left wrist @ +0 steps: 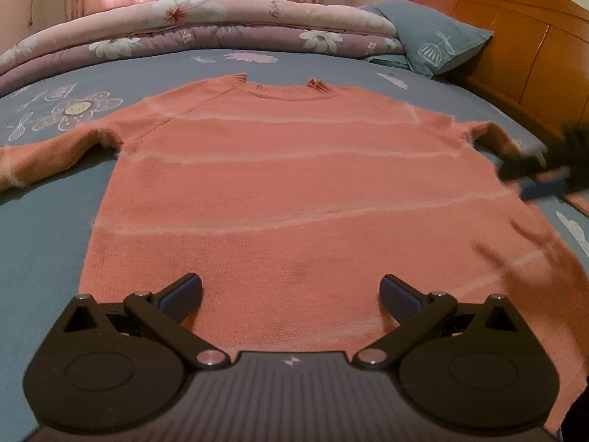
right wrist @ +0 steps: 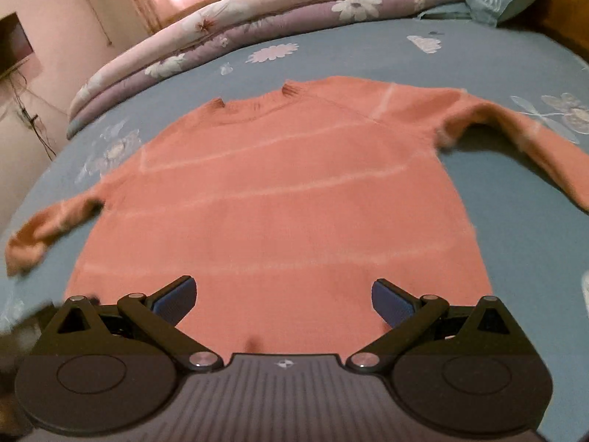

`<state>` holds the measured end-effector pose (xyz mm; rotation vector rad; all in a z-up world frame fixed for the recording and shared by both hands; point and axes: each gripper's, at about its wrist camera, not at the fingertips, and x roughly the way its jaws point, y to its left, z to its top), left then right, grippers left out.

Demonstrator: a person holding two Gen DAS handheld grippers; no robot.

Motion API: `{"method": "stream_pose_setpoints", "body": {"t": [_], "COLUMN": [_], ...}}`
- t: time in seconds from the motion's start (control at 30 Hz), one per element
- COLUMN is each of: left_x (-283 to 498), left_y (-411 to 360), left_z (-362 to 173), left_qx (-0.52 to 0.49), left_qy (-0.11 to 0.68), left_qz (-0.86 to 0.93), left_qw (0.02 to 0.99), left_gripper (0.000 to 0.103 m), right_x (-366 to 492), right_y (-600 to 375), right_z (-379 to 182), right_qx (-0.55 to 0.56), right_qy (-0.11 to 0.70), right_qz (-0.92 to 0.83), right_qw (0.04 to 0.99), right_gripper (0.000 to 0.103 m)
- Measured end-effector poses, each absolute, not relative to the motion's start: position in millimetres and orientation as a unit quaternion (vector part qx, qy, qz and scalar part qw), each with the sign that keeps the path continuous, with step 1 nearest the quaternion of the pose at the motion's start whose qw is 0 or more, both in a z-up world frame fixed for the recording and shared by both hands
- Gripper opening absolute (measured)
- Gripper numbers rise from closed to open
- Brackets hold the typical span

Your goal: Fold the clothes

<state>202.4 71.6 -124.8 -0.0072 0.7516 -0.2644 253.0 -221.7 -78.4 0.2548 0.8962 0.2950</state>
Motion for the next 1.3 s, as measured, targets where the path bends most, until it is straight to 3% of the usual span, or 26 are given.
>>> {"method": "stream_pose_setpoints", "body": {"t": [0.13, 0.27, 0.53, 0.73, 0.93, 1.3], "left_x": [203.4, 202.9, 205.1, 204.5, 203.8, 204.4], "left_y": [69.0, 66.7, 68.1, 65.6, 65.9, 66.3], "left_z": [-125.9, -126.7, -126.3, -127.8, -129.3, -130.2], "left_qx": [0.006, 0.016, 0.012, 0.020, 0.023, 0.025], "left_qy": [0.365, 0.363, 0.362, 0.358, 0.353, 0.350], "left_qz": [-0.124, -0.122, -0.122, -0.117, -0.117, -0.121], "left_qw": [0.923, 0.924, 0.924, 0.926, 0.928, 0.929], "left_gripper": [0.102, 0.102, 0.102, 0.102, 0.102, 0.102], "right_x": [289.5, 303.7, 285.0, 258.0, 251.3, 345.0], "right_y": [-214.6, -207.2, -262.8, -299.0, -269.7, -265.2], "right_z": [-86.1, -104.5, -109.3, -118.2, -116.7, -64.9], "right_qx": [0.162, 0.134, 0.110, 0.162, 0.066, 0.188], "right_qy": [0.466, 0.496, 0.495, 0.445, 0.452, 0.385], "right_qz": [0.186, 0.179, 0.125, 0.127, 0.105, 0.108], "right_qw": [0.850, 0.839, 0.853, 0.872, 0.883, 0.897], "right_gripper": [0.103, 0.103, 0.103, 0.103, 0.103, 0.103]}}
